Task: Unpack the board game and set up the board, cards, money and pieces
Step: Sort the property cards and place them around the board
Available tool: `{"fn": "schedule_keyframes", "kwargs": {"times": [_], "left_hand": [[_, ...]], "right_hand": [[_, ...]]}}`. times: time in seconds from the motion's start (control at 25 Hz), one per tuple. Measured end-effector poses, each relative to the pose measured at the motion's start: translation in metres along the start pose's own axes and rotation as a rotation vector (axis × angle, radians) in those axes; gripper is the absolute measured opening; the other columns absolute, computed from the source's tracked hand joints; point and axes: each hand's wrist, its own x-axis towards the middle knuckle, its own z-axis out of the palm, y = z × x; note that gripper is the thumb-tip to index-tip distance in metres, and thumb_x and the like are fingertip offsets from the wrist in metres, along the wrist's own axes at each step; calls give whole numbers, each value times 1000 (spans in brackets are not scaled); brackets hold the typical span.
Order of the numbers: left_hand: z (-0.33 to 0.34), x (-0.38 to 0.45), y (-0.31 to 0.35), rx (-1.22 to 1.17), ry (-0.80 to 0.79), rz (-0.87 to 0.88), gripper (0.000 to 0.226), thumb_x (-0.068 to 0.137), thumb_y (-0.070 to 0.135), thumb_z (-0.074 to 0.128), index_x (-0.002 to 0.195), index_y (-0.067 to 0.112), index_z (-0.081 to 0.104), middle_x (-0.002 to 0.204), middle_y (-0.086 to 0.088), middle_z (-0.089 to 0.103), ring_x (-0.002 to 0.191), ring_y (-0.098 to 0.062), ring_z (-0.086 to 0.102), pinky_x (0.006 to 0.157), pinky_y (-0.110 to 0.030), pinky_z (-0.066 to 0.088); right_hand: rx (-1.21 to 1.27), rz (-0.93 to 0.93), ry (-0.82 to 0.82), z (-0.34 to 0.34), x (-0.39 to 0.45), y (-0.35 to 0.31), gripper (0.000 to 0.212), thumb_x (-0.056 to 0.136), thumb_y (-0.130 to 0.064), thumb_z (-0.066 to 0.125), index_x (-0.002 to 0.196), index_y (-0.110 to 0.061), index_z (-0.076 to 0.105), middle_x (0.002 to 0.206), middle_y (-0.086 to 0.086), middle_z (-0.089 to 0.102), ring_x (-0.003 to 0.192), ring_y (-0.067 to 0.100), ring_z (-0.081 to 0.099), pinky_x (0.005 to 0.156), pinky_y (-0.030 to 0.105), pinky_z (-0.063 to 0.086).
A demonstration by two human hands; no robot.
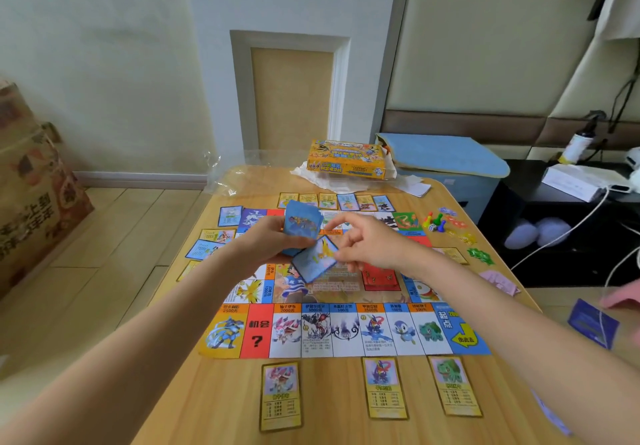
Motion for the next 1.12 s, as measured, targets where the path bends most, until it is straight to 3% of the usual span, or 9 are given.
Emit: {"fn": "schedule_keyframes", "kwargs": {"times": [0.08,0.2,0.32,0.52,0.64,0.76,0.84,0.96,1.12], "left_hand": [[-11,-4,2,-4,11,21,7,83,5,66,88,9,63,75,3,72,68,-9,69,61,-20,57],[-45,-15,2,-15,138,42,10,81,2,66,87,9,62,74,0,72,60,-9,69,58,-18,57],[-82,-32,-6,-93,317,13,13,80,3,67,87,10,60,83,-7,70,60,-9,68,56,-17,56],[-112,-58,-28,-131,419,-55,13,83,5,66,91,12,57,82,-3,70,70,-13,68,53,-17,56],[-118,-65,-38,-138,430,-84,12,83,4,66,90,10,58,82,-5,69,57,-8,68,50,-17,54],[-123,-66,-46,-111,435,-127,14,82,7,67,91,11,57,84,-5,70,60,-8,68,55,-18,56],[-125,-66,-48,-109,441,-133,16,81,8,68,92,11,57,83,-5,70,66,-11,68,56,-19,56],[-127,-65,-47,-115,434,-121,18,81,7,69,94,9,58,82,-5,69,71,-14,67,55,-19,56],[-128,-63,-46,-115,436,-116,15,82,7,67,90,11,56,79,-3,68,58,-8,67,51,-17,55]], "right_hand": [[-38,35,-47,8,1,0,36,86,1,60,115,-18,54,62,-1,58,52,8,57,57,24,45],[95,73,78,30,10,-7,29,85,3,60,110,-11,55,60,5,58,44,6,55,46,18,42],[214,88,144,68,29,-22,18,83,1,64,92,-9,53,62,7,60,39,5,54,40,16,40],[307,103,143,141,64,-45,21,81,-5,70,75,-12,51,66,5,59,47,10,56,44,16,40],[143,108,168,164,77,-52,17,80,-14,72,75,-15,56,78,0,58,70,13,55,52,17,38],[-66,74,204,173,83,-50,11,81,-15,71,88,-7,65,91,6,63,91,20,58,67,27,46],[-159,56,202,178,84,-48,13,82,-16,69,91,-7,64,99,7,64,98,23,57,75,33,46],[-269,14,209,179,86,-48,13,82,-16,68,92,-9,63,108,8,56,105,22,50,74,29,38],[-286,-55,278,167,93,-45,13,88,-15,59,93,-10,71,111,9,59,115,25,41,82,31,36]]}}
